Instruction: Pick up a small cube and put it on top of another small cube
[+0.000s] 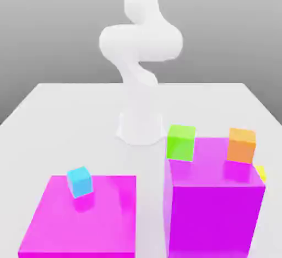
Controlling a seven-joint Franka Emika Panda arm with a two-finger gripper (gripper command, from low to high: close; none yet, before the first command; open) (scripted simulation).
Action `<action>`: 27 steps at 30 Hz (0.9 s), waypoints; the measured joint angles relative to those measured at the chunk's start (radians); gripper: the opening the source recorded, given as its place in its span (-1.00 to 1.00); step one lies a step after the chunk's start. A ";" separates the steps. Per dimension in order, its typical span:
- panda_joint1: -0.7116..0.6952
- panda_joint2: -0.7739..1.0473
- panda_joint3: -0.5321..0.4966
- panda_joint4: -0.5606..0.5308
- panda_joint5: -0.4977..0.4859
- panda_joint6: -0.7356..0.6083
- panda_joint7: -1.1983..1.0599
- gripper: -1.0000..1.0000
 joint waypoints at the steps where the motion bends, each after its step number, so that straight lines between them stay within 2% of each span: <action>1: 0.029 0.040 0.007 -0.017 0.007 0.022 -0.026 0.00; 10: 0.252 0.367 0.107 -0.160 0.057 0.205 -0.236 0.00; 16: 0.369 0.584 0.206 -0.256 0.040 0.327 -0.339 0.00; 22: 0.507 0.808 0.256 -0.344 -0.097 0.450 -0.350 0.00; 27: 0.600 0.991 0.147 -0.322 -0.233 0.586 -0.263 0.00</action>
